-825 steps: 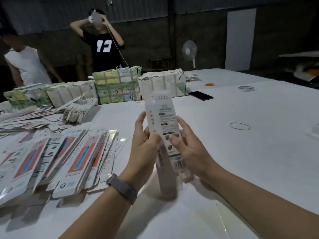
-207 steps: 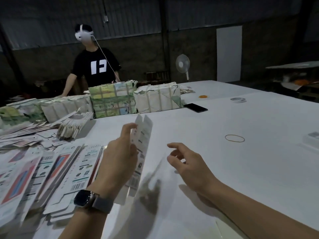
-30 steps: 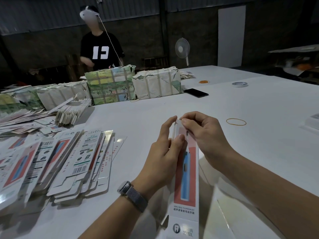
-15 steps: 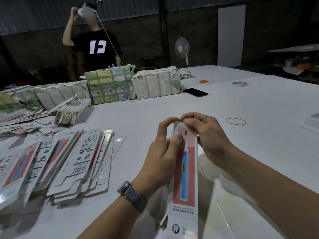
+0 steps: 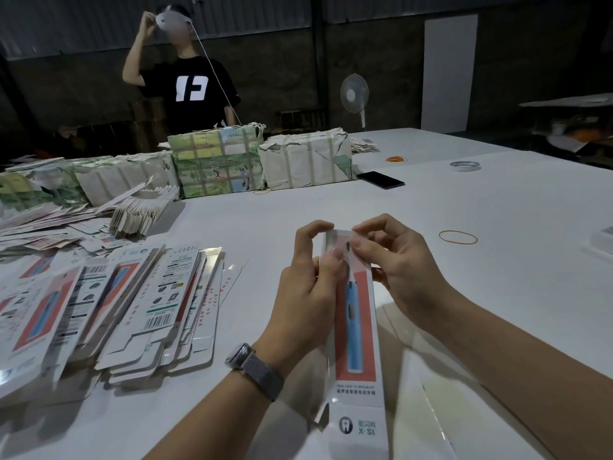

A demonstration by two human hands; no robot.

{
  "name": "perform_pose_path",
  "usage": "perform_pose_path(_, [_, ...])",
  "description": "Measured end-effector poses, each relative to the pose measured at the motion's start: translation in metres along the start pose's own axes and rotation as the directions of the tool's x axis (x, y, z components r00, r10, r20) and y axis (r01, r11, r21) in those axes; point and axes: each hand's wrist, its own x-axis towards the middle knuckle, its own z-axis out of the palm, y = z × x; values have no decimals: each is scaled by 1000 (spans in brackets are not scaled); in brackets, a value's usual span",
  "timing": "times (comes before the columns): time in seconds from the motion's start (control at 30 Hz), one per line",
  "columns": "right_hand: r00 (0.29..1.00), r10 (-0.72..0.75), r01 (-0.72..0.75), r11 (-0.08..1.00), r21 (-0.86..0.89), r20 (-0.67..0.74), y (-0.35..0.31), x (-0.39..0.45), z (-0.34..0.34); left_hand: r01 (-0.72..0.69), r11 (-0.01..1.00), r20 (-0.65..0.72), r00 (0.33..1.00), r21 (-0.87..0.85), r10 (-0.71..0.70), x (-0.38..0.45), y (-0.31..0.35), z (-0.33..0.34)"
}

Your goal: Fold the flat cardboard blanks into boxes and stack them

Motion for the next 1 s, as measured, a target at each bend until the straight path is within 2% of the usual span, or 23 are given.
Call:
perform_pose_path(0.33, [999, 28, -27, 998, 56, -15, 2, 2, 1, -9, 1000, -47, 999, -1, 9, 0, 2, 0])
perform_pose_path(0.4, [999, 19, -19, 1000, -1, -49, 5, 0, 3, -12, 1000, -69, 998, 9, 13, 1, 2, 0])
perform_pose_path(0.47, [997, -11, -1, 987, -163, -71, 9, -4, 7, -18, 1000, -134, 991, -8, 17, 4, 0, -4])
perform_pose_path(0.57, [990, -132, 141, 856, -497, 52, 10, -12, 13, -27, 996, -264, 965, -85, 3, 10, 0, -15])
perform_pose_path(0.67, [961, -173, 274, 668, -692, 214, 7, -18, 18, 1, 986, -285, 957, -165, -48, 12, -2, -21])
perform_pose_path(0.77, [955, -220, 286, 495, -820, 201, -2, -18, 17, 31, 979, -232, 970, -204, -79, 12, -3, -21])
perform_pose_path(0.83, [956, -237, 262, 415, -871, 175, -11, -18, 11, 10, 978, -185, 982, -207, -49, 13, -2, -18])
perform_pose_path(0.9, [967, -200, 226, 379, -898, 158, -23, -20, -4, -1, 982, -149, 988, -188, -27, 13, -2, -14])
perform_pose_path(1.0, [991, -109, 114, 380, -918, 78, -43, -33, -44, 45, 986, -75, 996, -160, -58, 13, -4, -14])
